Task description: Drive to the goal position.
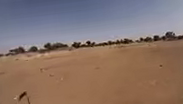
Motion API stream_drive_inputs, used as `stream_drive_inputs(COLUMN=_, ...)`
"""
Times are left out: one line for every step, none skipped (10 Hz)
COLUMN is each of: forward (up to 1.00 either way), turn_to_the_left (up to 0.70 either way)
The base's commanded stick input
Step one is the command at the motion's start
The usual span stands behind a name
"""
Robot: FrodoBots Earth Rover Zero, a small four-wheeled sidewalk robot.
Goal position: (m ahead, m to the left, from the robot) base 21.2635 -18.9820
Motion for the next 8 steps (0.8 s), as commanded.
stream_drive_inputs(forward=0.70, turn_to_the_left=0.00)
stream_drive_inputs(forward=0.70, turn_to_the_left=0.00)
stream_drive_inputs(forward=0.70, turn_to_the_left=0.00)
stream_drive_inputs(forward=0.70, turn_to_the_left=0.00)
stream_drive_inputs(forward=0.70, turn_to_the_left=0.00)
stream_drive_inputs(forward=0.70, turn_to_the_left=0.00)
stream_drive_inputs(forward=0.70, turn_to_the_left=0.00)
stream_drive_inputs(forward=0.70, turn_to_the_left=0.00)
